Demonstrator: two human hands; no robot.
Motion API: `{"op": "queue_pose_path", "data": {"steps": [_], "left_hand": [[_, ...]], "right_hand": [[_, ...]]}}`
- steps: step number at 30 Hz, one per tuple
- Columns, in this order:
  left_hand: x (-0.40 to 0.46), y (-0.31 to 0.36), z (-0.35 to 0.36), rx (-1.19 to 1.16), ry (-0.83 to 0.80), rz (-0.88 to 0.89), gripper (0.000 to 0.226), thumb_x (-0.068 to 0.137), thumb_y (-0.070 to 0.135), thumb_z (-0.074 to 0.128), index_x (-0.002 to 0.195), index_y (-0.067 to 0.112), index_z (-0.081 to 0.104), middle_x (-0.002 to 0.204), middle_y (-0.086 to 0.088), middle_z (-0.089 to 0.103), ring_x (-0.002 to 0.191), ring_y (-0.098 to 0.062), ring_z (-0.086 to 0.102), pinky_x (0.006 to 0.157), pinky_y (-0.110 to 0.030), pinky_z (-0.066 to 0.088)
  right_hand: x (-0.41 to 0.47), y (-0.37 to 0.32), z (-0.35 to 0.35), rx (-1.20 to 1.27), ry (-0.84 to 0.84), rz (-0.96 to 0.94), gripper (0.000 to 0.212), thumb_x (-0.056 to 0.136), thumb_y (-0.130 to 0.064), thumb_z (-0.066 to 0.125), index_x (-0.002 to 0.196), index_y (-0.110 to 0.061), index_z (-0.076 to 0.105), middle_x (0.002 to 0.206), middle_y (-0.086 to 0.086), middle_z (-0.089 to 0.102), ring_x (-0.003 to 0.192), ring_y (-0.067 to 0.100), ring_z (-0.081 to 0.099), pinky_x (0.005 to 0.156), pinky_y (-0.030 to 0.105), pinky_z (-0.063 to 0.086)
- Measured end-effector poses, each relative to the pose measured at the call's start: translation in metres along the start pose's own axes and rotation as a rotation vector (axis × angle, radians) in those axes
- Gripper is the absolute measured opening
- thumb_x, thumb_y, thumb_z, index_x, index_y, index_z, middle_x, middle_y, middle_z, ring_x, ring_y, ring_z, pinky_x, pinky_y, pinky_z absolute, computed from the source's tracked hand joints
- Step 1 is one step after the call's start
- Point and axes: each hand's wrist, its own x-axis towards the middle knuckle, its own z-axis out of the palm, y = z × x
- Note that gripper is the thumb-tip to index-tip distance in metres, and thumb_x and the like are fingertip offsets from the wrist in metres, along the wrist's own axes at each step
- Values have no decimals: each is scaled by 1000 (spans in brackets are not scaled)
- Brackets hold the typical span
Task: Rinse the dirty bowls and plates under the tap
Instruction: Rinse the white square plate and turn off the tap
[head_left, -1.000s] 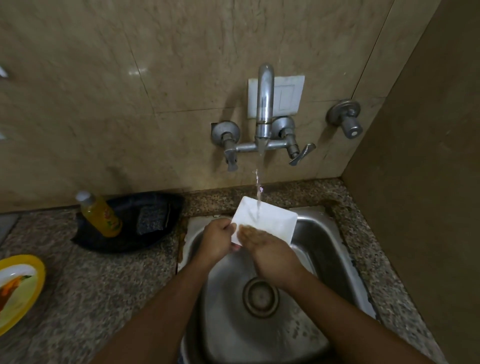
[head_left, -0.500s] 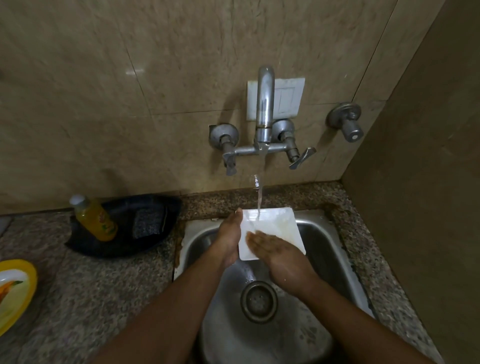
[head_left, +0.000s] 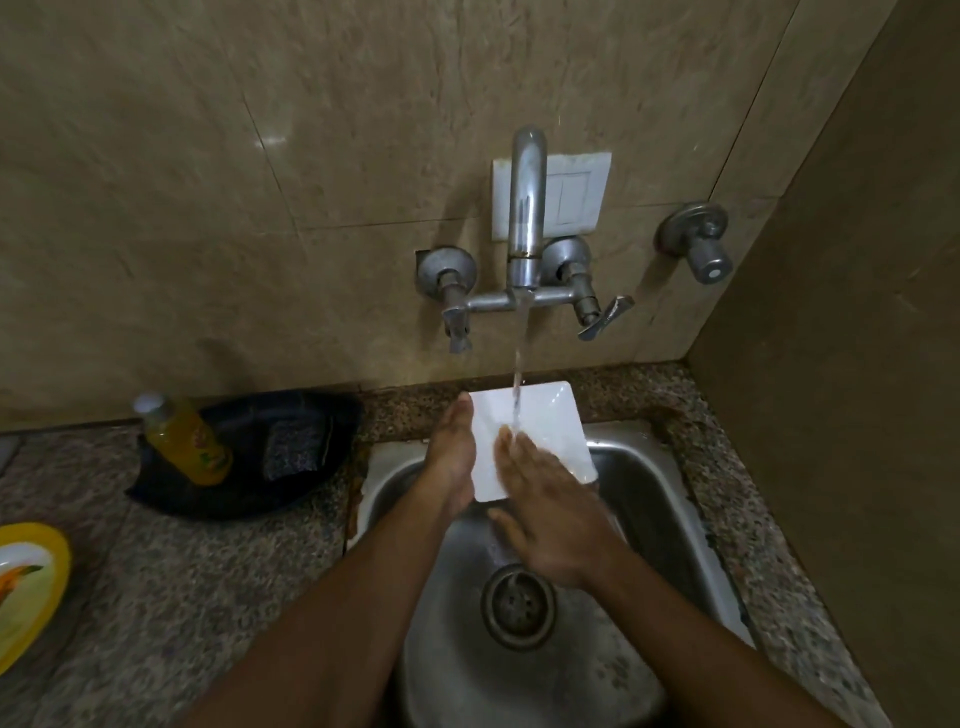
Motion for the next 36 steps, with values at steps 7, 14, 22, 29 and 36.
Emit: {"op": "queue_pose_path", "data": {"steps": [7,14,22,29,36], "left_hand": [[4,-29,-2,18,-35,-161,51,92,60,47,116,20,67,118,-13,70,107,-31,66,99,-49,50],[6,-34,-4,-60,-77,-216,55,96,57,42,117,13,66,106,-15,74,99,-31,71,92,-47,55],[9,-22,14,-113,-119,-100,53,94,56,51,115,10,64,97,-12,74,85,-25,72,82,-39,58],[1,-24,23,-87,-145,-71,54,98,51,47,132,11,56,126,-8,65,114,-25,63,103,-44,48],[28,-27,16,-120,-79,-109,70,76,69,56,131,25,58,130,-12,64,110,-36,66,97,-56,50]], "right_hand": [[-6,11,-1,2,-48,-29,69,97,-49,17,155,-20,-6,162,-3,-11,148,11,-13,122,36,1],[-14,2,-6,48,-91,-36,69,93,-47,13,156,-19,5,162,-3,2,149,9,0,122,31,1],[7,3,-13,45,-43,-18,70,95,-42,23,155,-15,-1,163,2,-4,149,12,-5,122,33,0],[4,9,-19,8,-9,48,70,93,-44,11,155,-16,-4,161,-1,-12,148,11,-15,121,34,-6],[-19,17,-13,-33,-54,-73,71,89,-39,19,156,-17,9,162,0,3,150,14,1,122,35,3]]}}
